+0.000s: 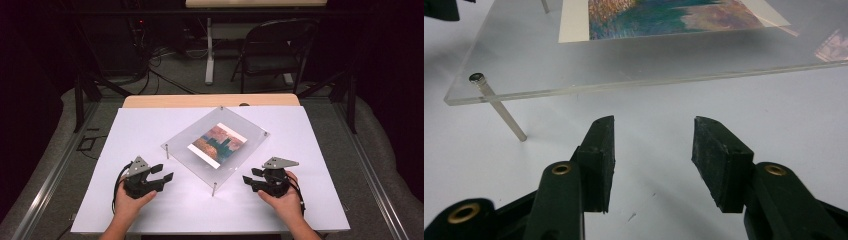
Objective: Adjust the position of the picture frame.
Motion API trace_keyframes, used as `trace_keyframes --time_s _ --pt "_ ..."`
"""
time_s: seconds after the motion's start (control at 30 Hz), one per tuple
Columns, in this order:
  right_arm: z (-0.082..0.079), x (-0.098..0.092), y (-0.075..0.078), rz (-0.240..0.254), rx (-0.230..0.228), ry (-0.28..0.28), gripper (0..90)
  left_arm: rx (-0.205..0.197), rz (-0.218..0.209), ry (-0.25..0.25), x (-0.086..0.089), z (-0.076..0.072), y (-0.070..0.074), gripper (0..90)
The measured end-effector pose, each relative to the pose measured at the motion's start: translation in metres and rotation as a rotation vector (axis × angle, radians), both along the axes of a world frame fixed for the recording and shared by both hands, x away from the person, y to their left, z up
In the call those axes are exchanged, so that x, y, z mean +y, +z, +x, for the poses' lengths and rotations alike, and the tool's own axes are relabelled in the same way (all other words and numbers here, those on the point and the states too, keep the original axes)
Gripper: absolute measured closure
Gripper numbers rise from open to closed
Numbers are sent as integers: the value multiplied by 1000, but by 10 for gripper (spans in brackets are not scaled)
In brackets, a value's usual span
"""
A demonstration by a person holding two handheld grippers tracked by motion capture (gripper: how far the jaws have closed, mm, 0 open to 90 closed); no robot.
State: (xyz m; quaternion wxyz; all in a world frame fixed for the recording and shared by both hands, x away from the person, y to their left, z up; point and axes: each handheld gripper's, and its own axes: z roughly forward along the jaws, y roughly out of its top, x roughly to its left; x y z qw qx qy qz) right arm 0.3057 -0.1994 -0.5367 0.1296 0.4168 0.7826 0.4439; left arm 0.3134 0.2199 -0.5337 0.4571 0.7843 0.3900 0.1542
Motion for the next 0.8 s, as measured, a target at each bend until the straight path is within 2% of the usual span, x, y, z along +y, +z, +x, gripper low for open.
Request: trace_keyframes --time_s 0.17,0.23,0.3,0.4,0.5,0.7,0.8 --pt "-1 0 1 6 -6 2 523 2 -14 61 13 16 -5 462" --pt "-1 0 1 13 -9 -1 524 13 -26 76 14 23 -8 469" --pt "-1 0 1 14 -10 -5 524 17 -19 88 13 32 -12 486" --pt "-2 0 1 16 -12 -6 525 -4 20 84 11 45 -14 508" --pt "-2 -2 1 16 -10 -10 525 0 22 82 9 55 -17 527" --pt "-4 -4 1 21 -4 -20 526 35 48 87 2 75 -25 592" --pt "-6 -5 1 26 -9 -25 530 39 52 90 -2 83 -27 628"
